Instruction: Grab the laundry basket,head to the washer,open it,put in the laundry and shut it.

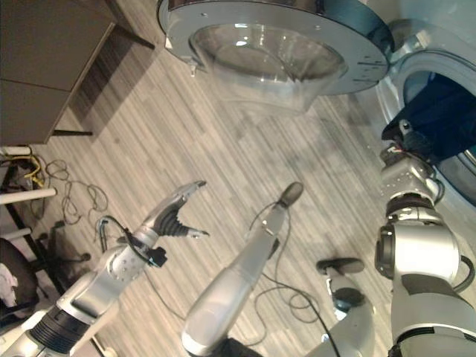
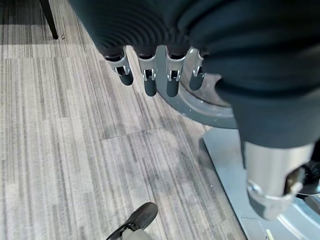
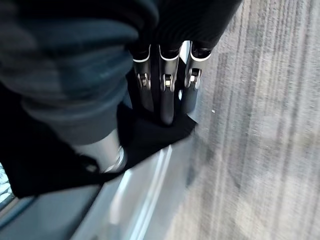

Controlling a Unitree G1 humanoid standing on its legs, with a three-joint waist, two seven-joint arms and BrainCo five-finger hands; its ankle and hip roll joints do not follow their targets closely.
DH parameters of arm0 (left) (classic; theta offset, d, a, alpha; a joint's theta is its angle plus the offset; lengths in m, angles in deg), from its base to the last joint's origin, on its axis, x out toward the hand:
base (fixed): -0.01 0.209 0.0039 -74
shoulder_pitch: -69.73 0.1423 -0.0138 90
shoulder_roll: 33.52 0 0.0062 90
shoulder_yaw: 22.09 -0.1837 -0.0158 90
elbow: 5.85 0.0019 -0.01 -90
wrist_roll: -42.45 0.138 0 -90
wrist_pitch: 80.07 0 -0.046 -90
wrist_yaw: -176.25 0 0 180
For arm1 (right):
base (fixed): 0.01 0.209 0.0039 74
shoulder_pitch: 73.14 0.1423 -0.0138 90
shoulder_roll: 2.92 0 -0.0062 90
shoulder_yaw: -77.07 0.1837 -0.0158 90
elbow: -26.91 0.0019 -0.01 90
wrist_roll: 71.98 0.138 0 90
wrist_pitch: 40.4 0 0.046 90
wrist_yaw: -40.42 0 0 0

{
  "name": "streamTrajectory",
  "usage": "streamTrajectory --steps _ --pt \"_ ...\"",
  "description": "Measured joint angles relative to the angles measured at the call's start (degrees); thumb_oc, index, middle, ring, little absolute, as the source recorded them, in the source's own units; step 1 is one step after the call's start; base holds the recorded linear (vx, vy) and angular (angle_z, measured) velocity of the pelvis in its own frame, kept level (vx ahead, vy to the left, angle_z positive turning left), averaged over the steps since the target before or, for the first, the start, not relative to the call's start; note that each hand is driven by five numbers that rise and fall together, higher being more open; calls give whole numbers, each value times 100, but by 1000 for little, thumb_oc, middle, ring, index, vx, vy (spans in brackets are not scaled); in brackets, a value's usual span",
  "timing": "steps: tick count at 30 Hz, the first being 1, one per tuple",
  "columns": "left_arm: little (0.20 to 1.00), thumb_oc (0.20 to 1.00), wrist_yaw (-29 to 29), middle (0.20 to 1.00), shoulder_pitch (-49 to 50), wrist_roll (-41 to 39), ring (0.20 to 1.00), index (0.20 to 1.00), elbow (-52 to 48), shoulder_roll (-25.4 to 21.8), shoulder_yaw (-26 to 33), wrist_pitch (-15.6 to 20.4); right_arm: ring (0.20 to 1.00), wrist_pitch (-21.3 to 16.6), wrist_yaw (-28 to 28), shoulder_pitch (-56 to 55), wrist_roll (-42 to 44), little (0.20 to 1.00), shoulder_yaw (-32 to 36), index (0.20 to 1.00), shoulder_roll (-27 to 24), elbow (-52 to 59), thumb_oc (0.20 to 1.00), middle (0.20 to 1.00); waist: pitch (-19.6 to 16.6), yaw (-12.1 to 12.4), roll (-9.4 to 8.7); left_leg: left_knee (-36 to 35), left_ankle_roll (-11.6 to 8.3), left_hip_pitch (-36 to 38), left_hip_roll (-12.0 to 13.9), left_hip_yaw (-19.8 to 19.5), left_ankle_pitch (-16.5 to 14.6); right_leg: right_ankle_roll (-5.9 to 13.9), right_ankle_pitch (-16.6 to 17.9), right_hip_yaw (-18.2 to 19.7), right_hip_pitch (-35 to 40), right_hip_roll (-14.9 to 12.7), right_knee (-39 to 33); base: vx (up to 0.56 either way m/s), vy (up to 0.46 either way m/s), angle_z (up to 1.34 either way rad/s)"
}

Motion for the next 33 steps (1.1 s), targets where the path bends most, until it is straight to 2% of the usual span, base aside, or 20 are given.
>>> streamTrajectory --steps 4,8,9,11,13,16,18,21,22,23,26,28,31,33 --pt "1000 1000 -103 1000 -13 -28 1000 1000 -20 -1 3 47 200 -185 -58 71 3 200 -59 200 -251 458 200 200 1 -92 -3 28 6 24 48 49 4 11 70 54 -2 48 -61 -21 10 -10" --pt "1000 1000 -104 1000 -144 -44 1000 1000 -16 -7 -17 88 200 -367 -64 228 11 200 -131 200 -359 883 200 200 5 -198 -30 24 16 207 197 292 -1 0 240 312 14 181 -221 -31 8 -35" --pt "1000 1000 -102 1000 -290 -83 1000 1000 -87 -74 -38 101 200 -335 -117 527 45 200 -162 200 -652 1058 200 200 4 -210 -36 10 36 220 286 327 9 -21 324 362 2 288 -339 -5 -22 -35" --pt "1000 1000 -95 1000 -475 -125 1000 1000 -139 -82 -40 149 200 -824 -219 680 138 200 -328 200 -795 1152 200 200 -3 -229 -37 -96 84 211 310 345 64 -29 347 384 -54 315 -369 -3 -27 -15" --pt "1000 1000 -91 1000 -482 -309 1000 1000 -335 -146 -12 170 200 -824 -343 833 209 200 -329 200 -934 1163 200 200 7 -214 -55 -171 74 171 342 367 120 -45 404 413 -132 366 -440 11 -43 -5" --pt "1000 1000 -85 1000 -255 -323 1000 1000 -583 -353 -2 287 200 -1025 -644 823 257 200 -375 200 -1043 1186 200 200 7 -162 -55 -320 135 153 356 429 232 -8 579 442 -183 434 -627 2 -10 -8" --pt "1000 1000 -88 1000 -161 -411 1000 1000 -400 -408 21 328 200 -1009 -844 700 -188 200 -969 200 -1173 1189 200 200 9 -210 -58 -344 169 120 346 458 268 9 682 444 -199 437 -710 -12 5 -5" --pt "1000 1000 -95 1000 -134 -481 1000 1000 -218 -404 63 324 200 -939 -943 653 -448 200 -973 200 -1189 1530 200 200 9 -302 -58 -350 196 49 335 471 286 18 734 450 -263 436 -753 -7 -6 -1" --pt "1000 1000 -109 1000 -139 -482 1000 1000 -220 -403 81 333 435 -940 -952 559 -566 435 -833 435 -1146 1631 435 435 9 -299 -59 -354 194 27 335 485 295 17 746 455 -291 446 -762 -43 16 -3" --pt "1000 1000 -137 1000 -139 -483 1000 1000 -181 -403 90 333 1000 -902 -920 432 -680 1000 -724 1000 -972 1412 1000 1000 21 -301 -104 -379 191 69 340 497 300 12 751 478 -278 449 -805 -32 20 -6" --pt "1000 1000 -153 1000 -146 -482 1000 1000 -66 -410 75 335 1000 -483 -773 437 -730 1000 -735 1000 -736 596 1000 1000 17 -313 -152 -444 190 191 354 560 307 1 769 514 -202 455 -857 -39 34 -7" --pt "1000 1000 -197 1000 -128 -480 1000 1000 44 -407 87 329 1000 -392 -567 431 -753 1000 -1024 1000 -505 476 1000 1000 0 -404 -198 -455 190 201 384 593 307 -2 810 543 -203 498 -930 -25 33 -9" --pt "1000 1000 -203 1000 -266 -468 1000 1000 192 -268 82 314 1000 -225 -74 203 -493 1000 -966 1000 197 920 1000 1000 8 -588 -227 -493 183 192 477 649 315 -16 975 607 -211 664 -1149 -17 30 -21" --pt "1000 1000 -181 1000 -301 -458 1000 1000 186 -156 224 316 1000 -278 503 -343 -52 1000 -922 1000 468 1791 1000 1000 0 -637 -249 -527 183 214 490 663 315 -13 1004 621 -198 695 -1218 -27 47 -6"
